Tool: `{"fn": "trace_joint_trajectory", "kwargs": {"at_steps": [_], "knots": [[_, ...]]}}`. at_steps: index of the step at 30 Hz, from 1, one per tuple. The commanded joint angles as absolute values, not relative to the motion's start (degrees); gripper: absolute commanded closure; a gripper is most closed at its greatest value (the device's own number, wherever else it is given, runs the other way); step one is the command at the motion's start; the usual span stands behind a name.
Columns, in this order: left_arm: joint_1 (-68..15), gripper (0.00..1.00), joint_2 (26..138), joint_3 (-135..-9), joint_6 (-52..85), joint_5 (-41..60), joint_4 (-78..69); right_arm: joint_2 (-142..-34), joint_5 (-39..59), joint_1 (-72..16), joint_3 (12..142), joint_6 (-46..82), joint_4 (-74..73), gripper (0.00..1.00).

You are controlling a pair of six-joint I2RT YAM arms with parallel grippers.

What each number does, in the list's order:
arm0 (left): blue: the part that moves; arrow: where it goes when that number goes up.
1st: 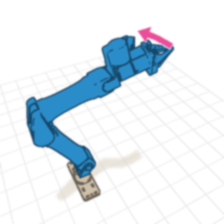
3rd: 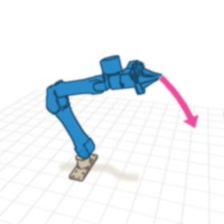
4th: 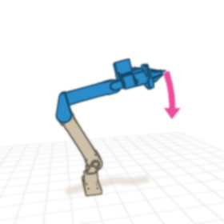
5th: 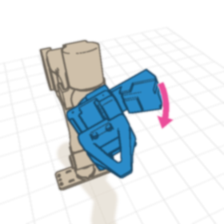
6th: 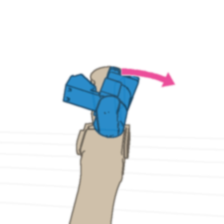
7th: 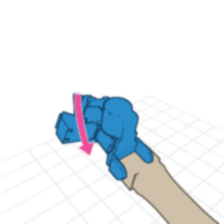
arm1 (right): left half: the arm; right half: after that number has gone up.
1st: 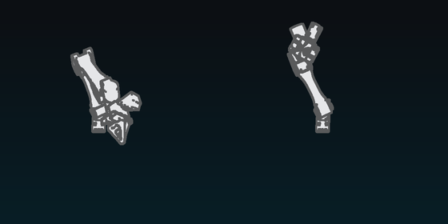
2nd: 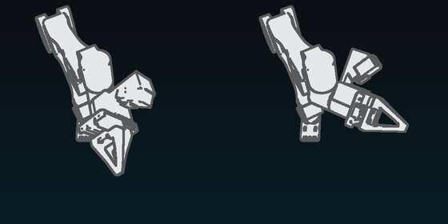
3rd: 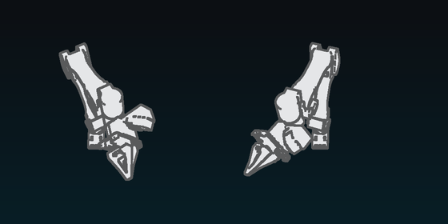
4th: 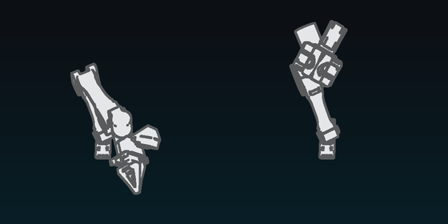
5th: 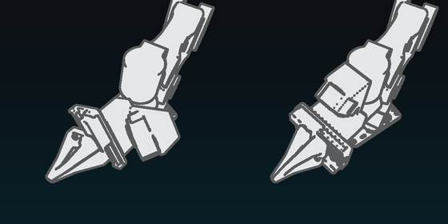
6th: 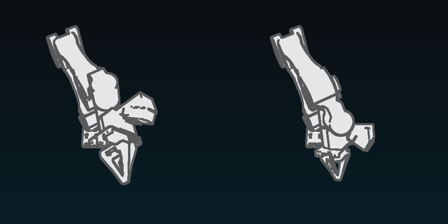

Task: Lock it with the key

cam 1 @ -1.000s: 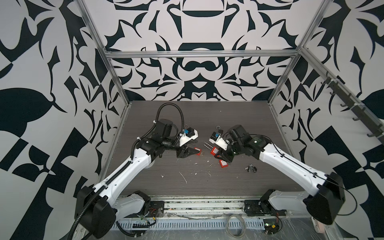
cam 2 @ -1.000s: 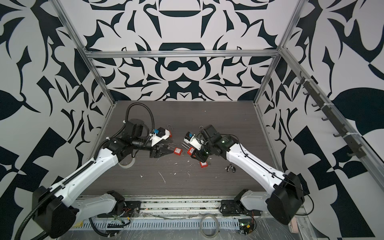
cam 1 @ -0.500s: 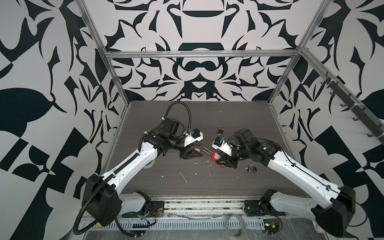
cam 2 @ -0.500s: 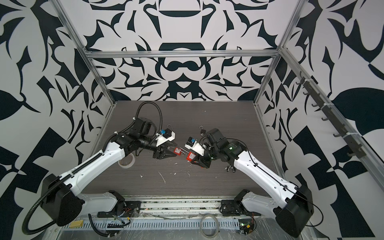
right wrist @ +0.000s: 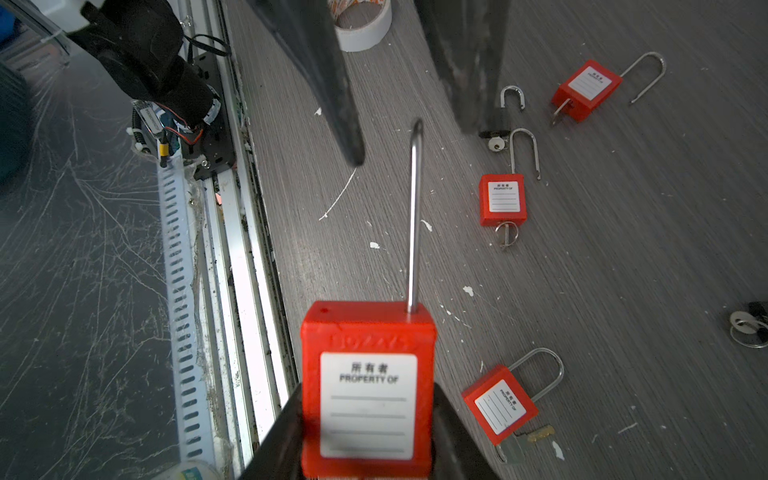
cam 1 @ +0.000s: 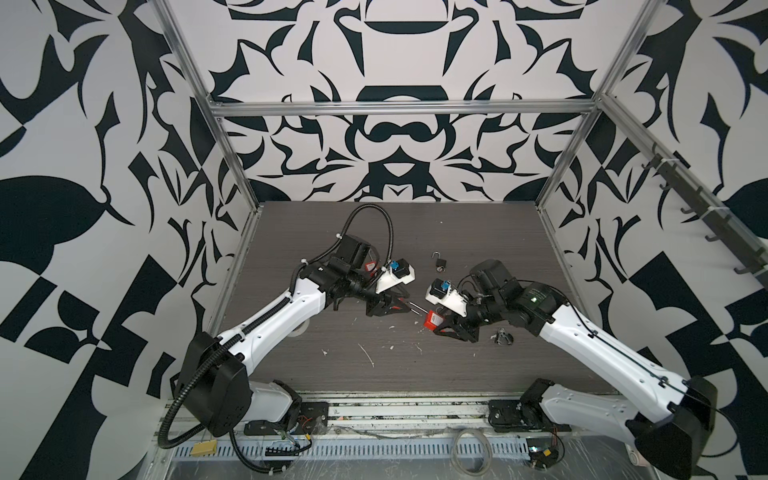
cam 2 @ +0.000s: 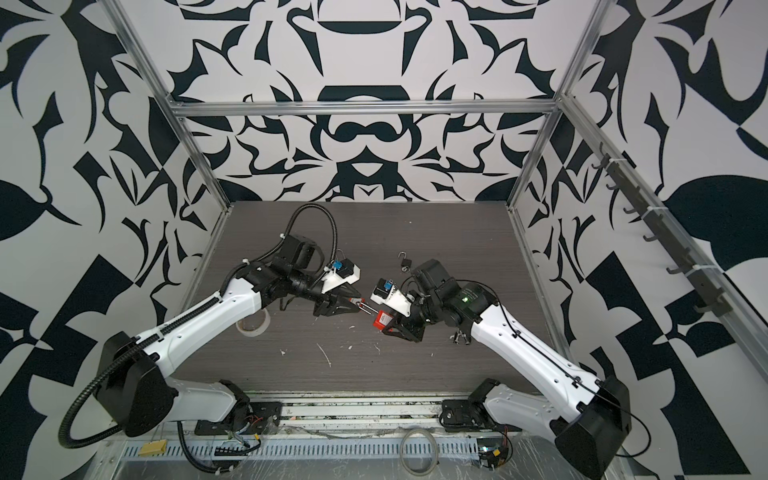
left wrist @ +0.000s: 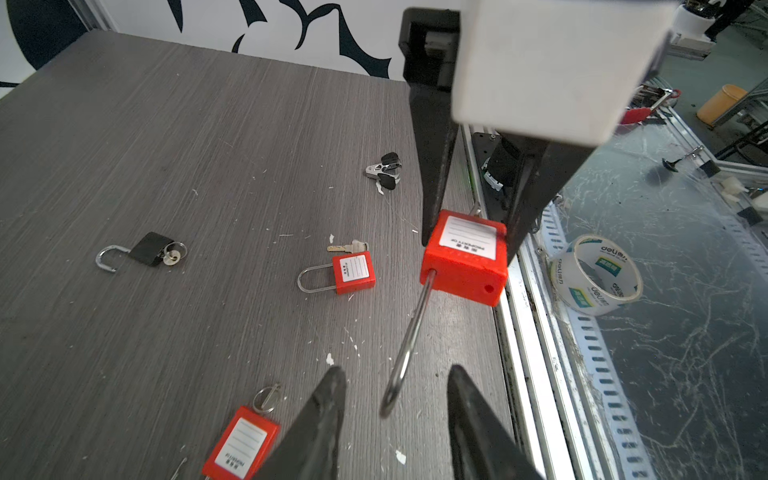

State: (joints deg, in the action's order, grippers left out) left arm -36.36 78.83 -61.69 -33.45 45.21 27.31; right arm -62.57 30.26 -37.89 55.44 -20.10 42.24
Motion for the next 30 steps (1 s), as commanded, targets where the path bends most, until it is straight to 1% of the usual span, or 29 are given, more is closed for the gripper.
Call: {"fn": "trace_joint_trajectory", "kwargs": {"at_steps": [1, 4, 8, 10, 12, 14, 15, 19, 21, 22, 23, 24, 26, 30], "knots": [[-36.7, 0.62, 79.4, -62.4, -35.2, 47.2, 28.7, -61.1, 31.4, -38.2, 57.7, -21.1, 41.7, 0.76], [-36.9, 0.7, 79.8, -62.6, -35.4, 48.4, 28.7, -61.1, 31.2, -38.2, 58.1, -21.4, 41.9, 0.76], [-37.2, 0.82, 80.1, -62.3, -35.9, 49.9, 28.7, -61.1, 31.6, -38.1, 58.3, -21.6, 41.8, 0.76], [-37.3, 0.85, 80.2, -62.3, -35.9, 50.4, 28.9, -61.2, 31.5, -38.1, 58.6, -21.9, 42.0, 0.76], [-37.4, 0.9, 80.4, -62.2, -35.9, 50.8, 29.2, -61.3, 31.3, -38.1, 59.0, -22.3, 42.0, 0.76], [-37.4, 0.97, 80.4, -62.3, -35.9, 51.5, 29.8, -61.4, 31.9, -38.2, 59.6, -22.8, 42.2, 0.74], [-37.4, 1.0, 80.4, -62.3, -36.0, 52.2, 30.1, -61.6, 33.1, -38.1, 60.0, -23.7, 42.6, 0.7], [-37.4, 1.0, 80.8, -62.7, -35.5, 57.8, 30.7, -61.9, 33.6, -38.2, 60.9, -24.9, 43.2, 0.56], [-37.4, 1.0, 80.8, -62.3, -34.4, 58.8, 29.8, -61.8, 32.8, -38.2, 61.6, -25.1, 44.4, 0.45], [-37.4, 1.0, 80.5, -62.2, -34.4, 59.0, 29.4, -61.9, 32.8, -38.2, 62.0, -25.0, 45.3, 0.26], [-37.4, 1.0, 80.2, -61.9, -34.3, 59.0, 29.1, -61.9, 33.3, -38.2, 62.4, -24.9, 46.4, 0.11], [-37.4, 1.0, 79.8, -61.6, -34.2, 58.9, 28.5, -62.1, 33.9, -38.1, 62.8, -25.4, 47.5, 0.08], [-37.4, 1.0, 79.1, -60.9, -34.0, 59.8, 27.5, -62.4, 33.9, -38.1, 63.1, -25.9, 48.5, 0.08], [-37.4, 1.0, 77.7, -59.4, -32.8, 60.8, 24.6, -62.7, 31.4, -38.2, 62.1, -27.2, 49.4, 0.12]]}}
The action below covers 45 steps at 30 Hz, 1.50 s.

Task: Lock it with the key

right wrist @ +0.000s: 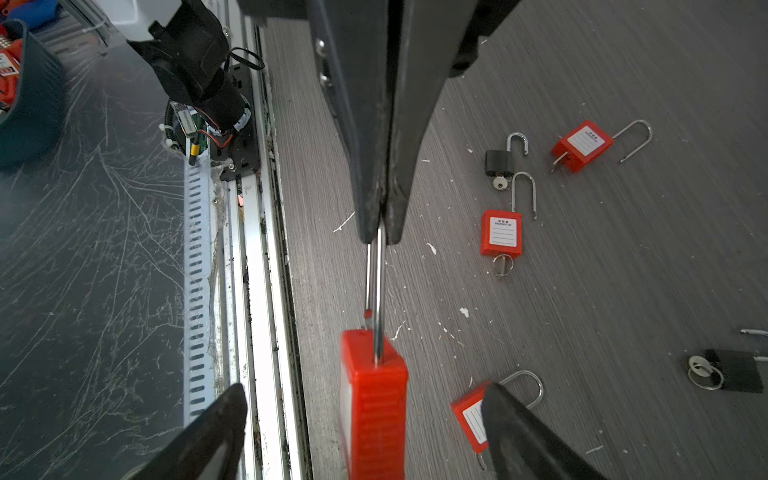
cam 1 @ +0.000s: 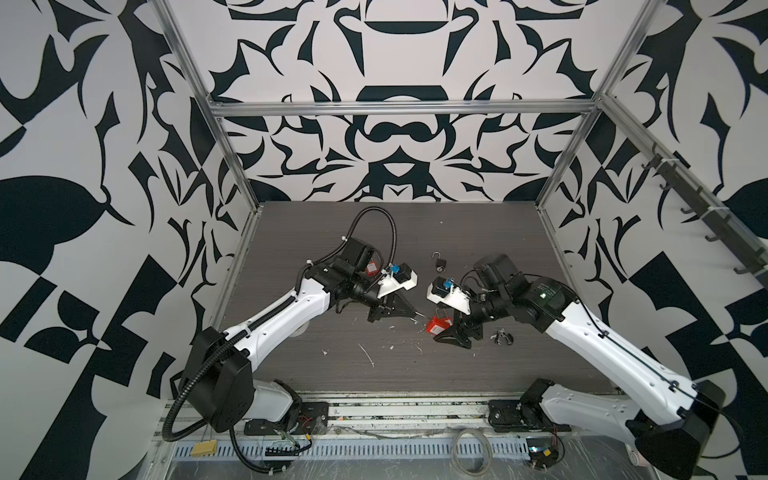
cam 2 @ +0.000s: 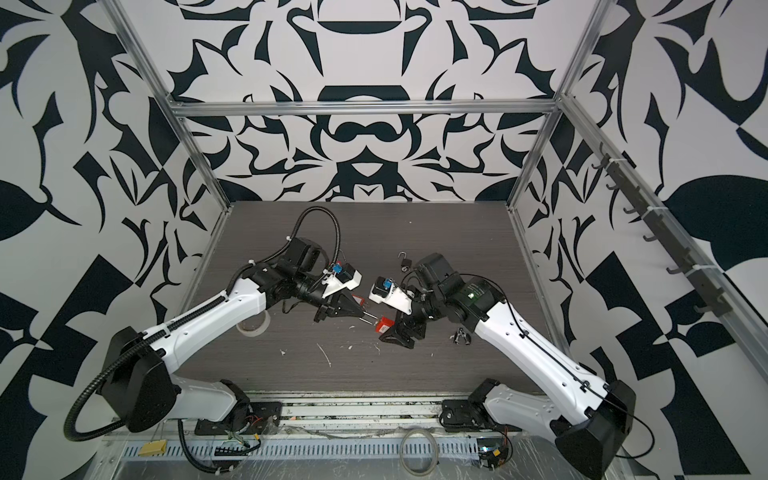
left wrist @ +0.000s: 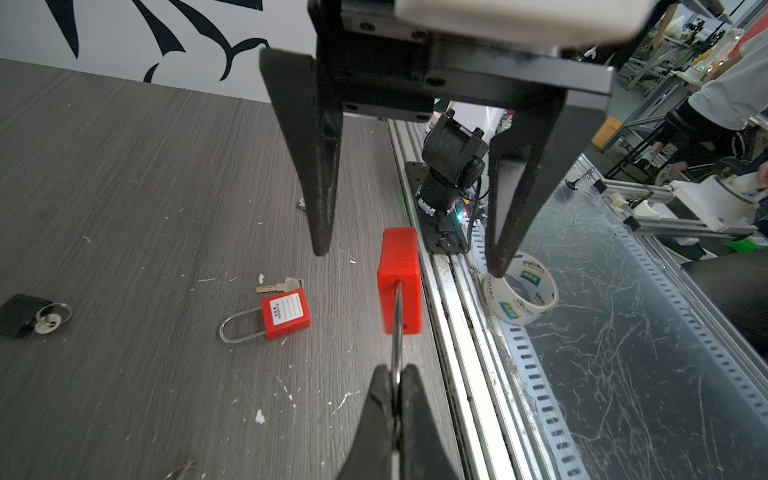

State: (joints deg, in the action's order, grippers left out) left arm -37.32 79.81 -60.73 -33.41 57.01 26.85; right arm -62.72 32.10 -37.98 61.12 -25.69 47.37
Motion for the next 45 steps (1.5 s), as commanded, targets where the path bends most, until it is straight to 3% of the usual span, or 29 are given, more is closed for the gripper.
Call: {"fn": "trace_joint_trajectory", "kwargs": {"at_steps": [1, 8, 11, 16, 19, 25, 29, 31, 32, 36, 45], "knots": [[-37.4, 1.0, 77.3, -59.1, -32.6, 60.7, 24.1, -62.8, 30.8, -38.2, 62.0, -27.4, 49.7, 0.13], [-38.0, 1.0, 74.8, -57.2, -32.8, 59.9, 23.2, -64.2, 36.3, -38.0, 62.5, -27.1, 50.7, 0.25], [-38.5, 1.0, 73.8, -56.3, -32.9, 59.4, 22.3, -65.5, 36.6, -38.1, 62.7, -27.2, 51.0, 0.38], [-38.8, 1.0, 73.5, -56.3, -32.9, 58.7, 22.1, -65.4, 36.9, -38.0, 62.4, -27.7, 49.7, 0.46], [-38.8, 1.0, 73.5, -56.3, -32.9, 58.6, 22.1, -64.9, 35.6, -38.1, 61.8, -28.1, 48.3, 0.62], [-38.8, 1.0, 73.5, -56.1, -32.6, 58.8, 22.1, -64.8, 35.3, -38.1, 61.2, -28.2, 48.1, 0.66], [-38.8, 1.0, 73.5, -56.5, -32.4, 57.9, 23.2, -64.4, 34.4, -38.0, 60.1, -28.2, 46.2, 0.77], [-38.8, 0.99, 73.5, -56.4, -32.7, 57.1, 23.6, -64.4, 34.9, -38.1, 59.6, -28.3, 45.2, 0.79], [-38.8, 0.88, 73.5, -56.3, -32.8, 56.3, 23.9, -64.6, 35.3, -38.1, 59.7, -28.2, 44.9, 0.79], [-38.8, 0.7, 70.4, -55.5, -34.3, 52.7, 25.5, -64.8, 35.7, -38.0, 60.1, -28.1, 44.1, 0.8], [-38.8, 0.68, 72.1, -55.7, -35.6, 51.8, 27.6, -65.3, 36.4, -38.1, 60.1, -28.4, 44.1, 0.79]]}}
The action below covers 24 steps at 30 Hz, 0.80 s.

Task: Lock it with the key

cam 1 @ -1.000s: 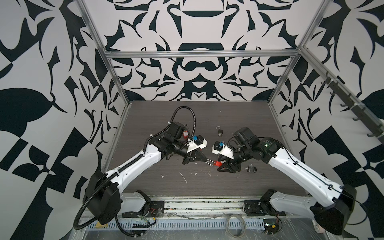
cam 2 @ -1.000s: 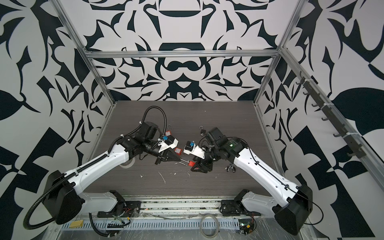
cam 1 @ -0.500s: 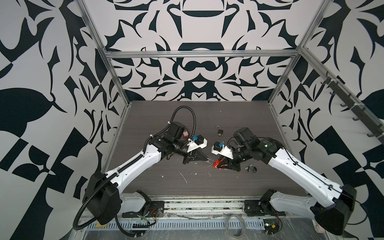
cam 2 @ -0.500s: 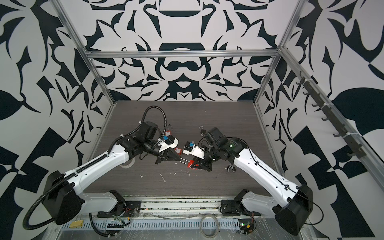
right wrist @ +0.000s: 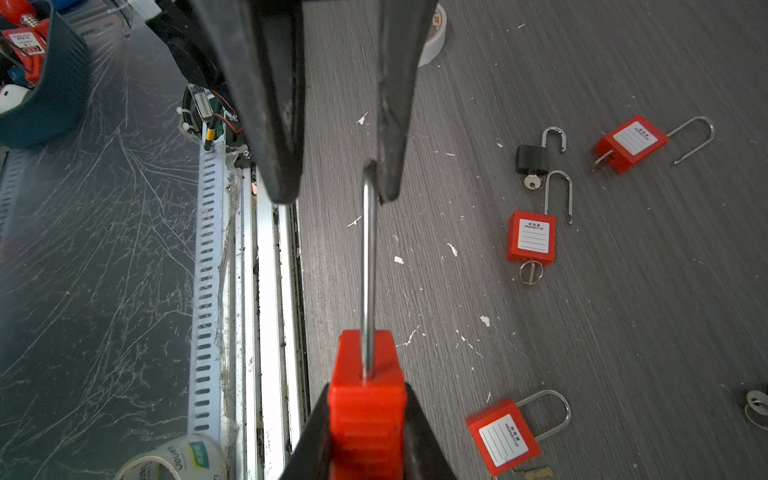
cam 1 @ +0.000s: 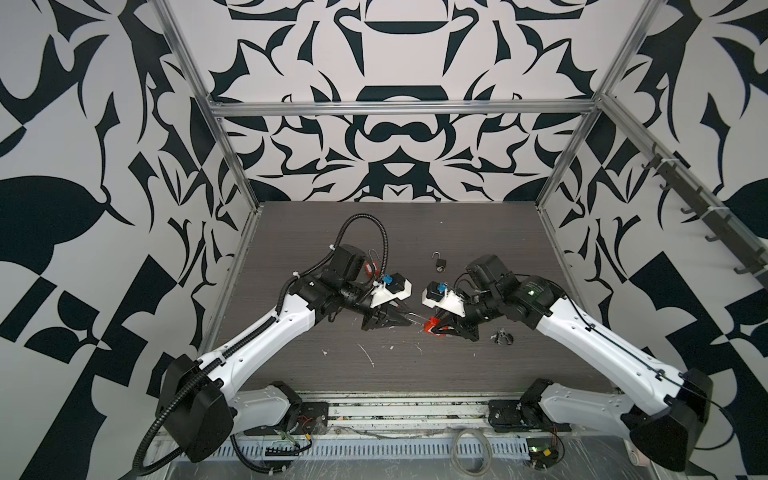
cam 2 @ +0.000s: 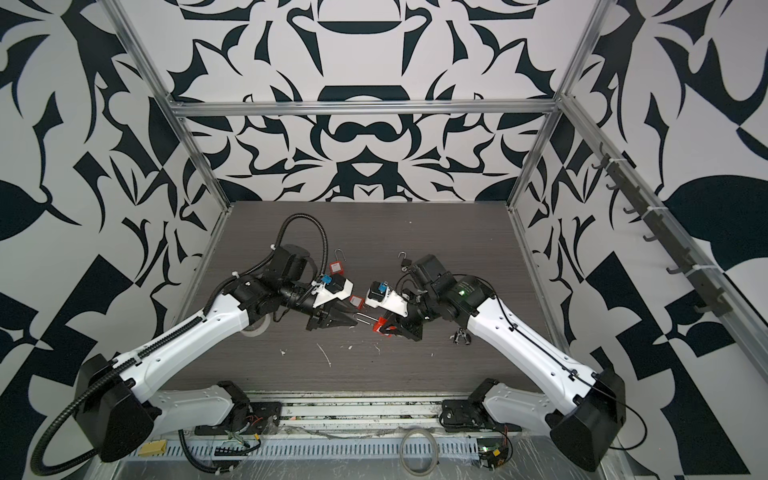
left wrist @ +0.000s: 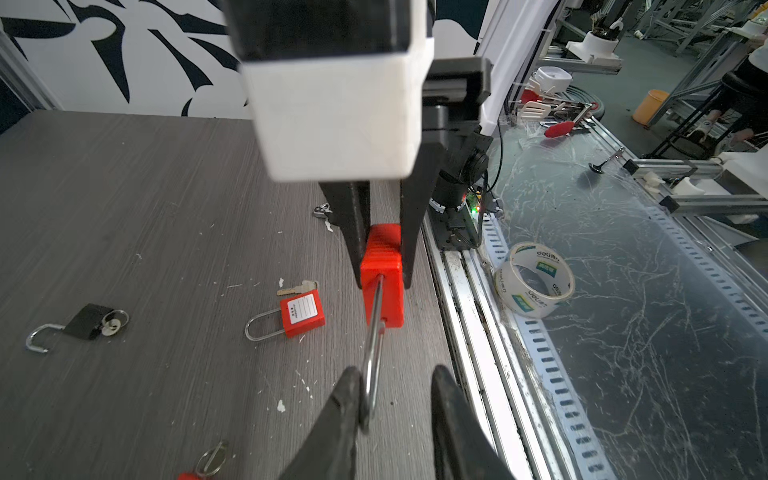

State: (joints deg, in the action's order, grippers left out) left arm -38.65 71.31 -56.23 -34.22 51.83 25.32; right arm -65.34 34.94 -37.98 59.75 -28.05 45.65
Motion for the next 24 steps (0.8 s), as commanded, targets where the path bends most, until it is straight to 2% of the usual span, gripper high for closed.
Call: {"fn": "trace_joint_trajectory", "kwargs": {"at_steps": [1, 6, 18, 24], "knots": [[-38.7, 0.68, 72.4, -55.8, -35.7, 51.6, 27.9, -65.3, 36.5, -38.1, 60.1, -28.4, 44.1, 0.79], [-38.8, 0.73, 72.6, -56.2, -36.0, 51.0, 28.4, -65.3, 36.5, -38.0, 60.4, -28.4, 44.4, 0.79], [-38.8, 1.0, 74.3, -56.2, -34.7, 54.5, 27.3, -66.2, 35.1, -38.2, 61.3, -28.7, 42.1, 0.79], [-38.8, 1.0, 74.7, -55.9, -31.9, 57.1, 25.3, -66.4, 33.7, -38.2, 62.3, -31.6, 40.3, 0.78]]}}
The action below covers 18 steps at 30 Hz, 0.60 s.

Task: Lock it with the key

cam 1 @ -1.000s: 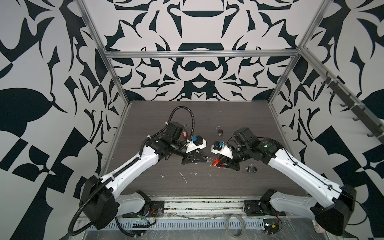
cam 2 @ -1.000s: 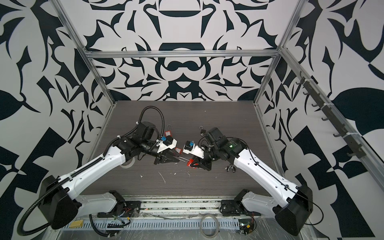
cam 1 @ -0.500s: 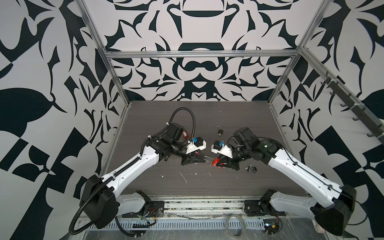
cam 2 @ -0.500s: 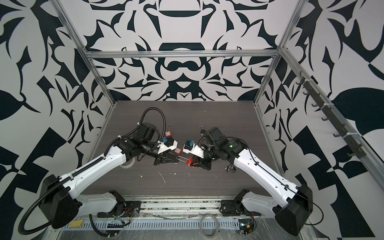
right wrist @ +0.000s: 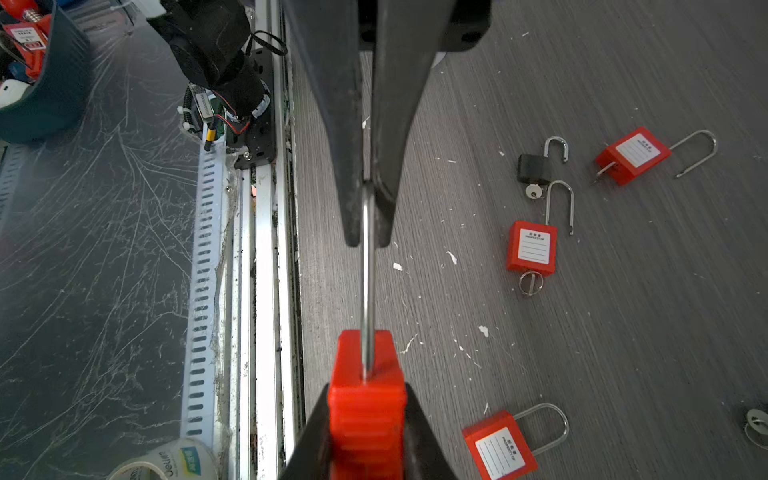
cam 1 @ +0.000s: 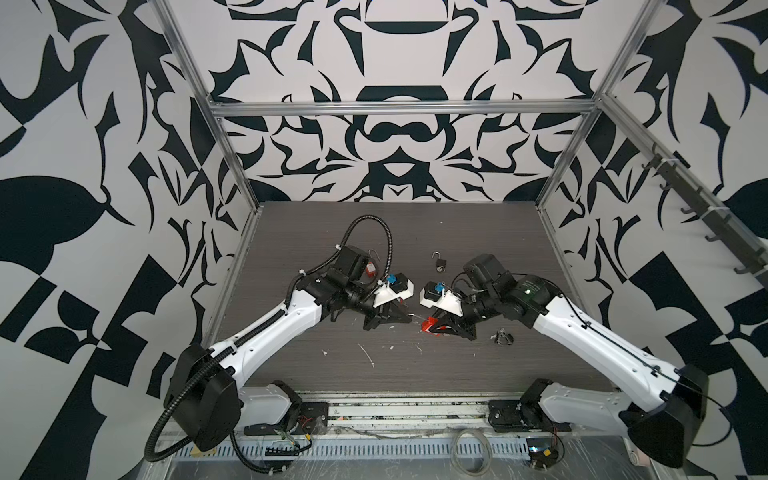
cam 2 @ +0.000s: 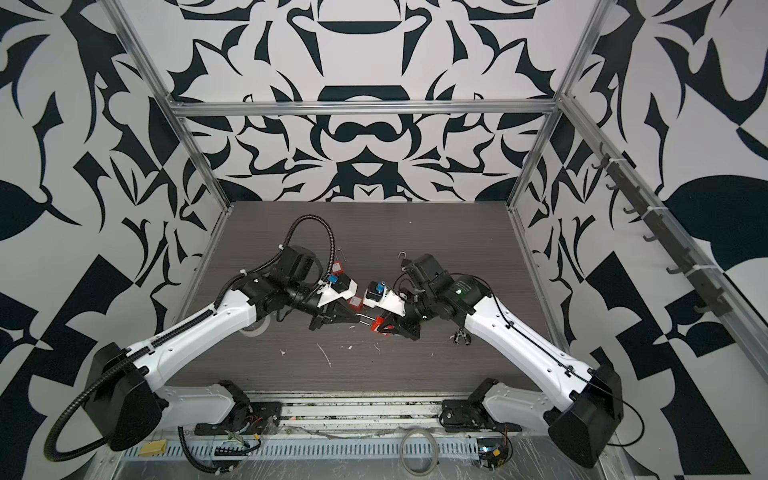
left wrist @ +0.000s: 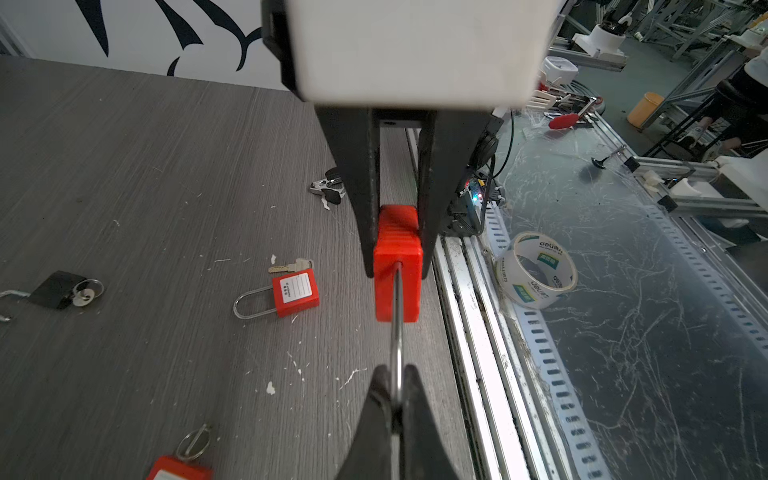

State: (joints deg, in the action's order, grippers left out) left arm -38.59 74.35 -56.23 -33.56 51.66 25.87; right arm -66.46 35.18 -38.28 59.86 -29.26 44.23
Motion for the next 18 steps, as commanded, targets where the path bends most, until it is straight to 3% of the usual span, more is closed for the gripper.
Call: {"fn": "trace_joint_trajectory", "kwargs": {"at_steps": [1, 11, 18], "knots": [[-38.8, 1.0, 75.0, -55.9, -31.1, 57.6, 24.8, -66.4, 33.4, -38.3, 62.7, -32.3, 40.1, 0.79], [-43.1, 1.0, 77.3, -56.2, -25.0, 55.8, 18.3, -68.7, 38.6, -38.2, 67.2, -35.1, 39.2, 0.78], [-44.9, 1.0, 78.8, -56.7, -22.6, 54.9, 15.2, -69.0, 36.0, -38.3, 68.4, -34.4, 32.1, 0.79]]}}
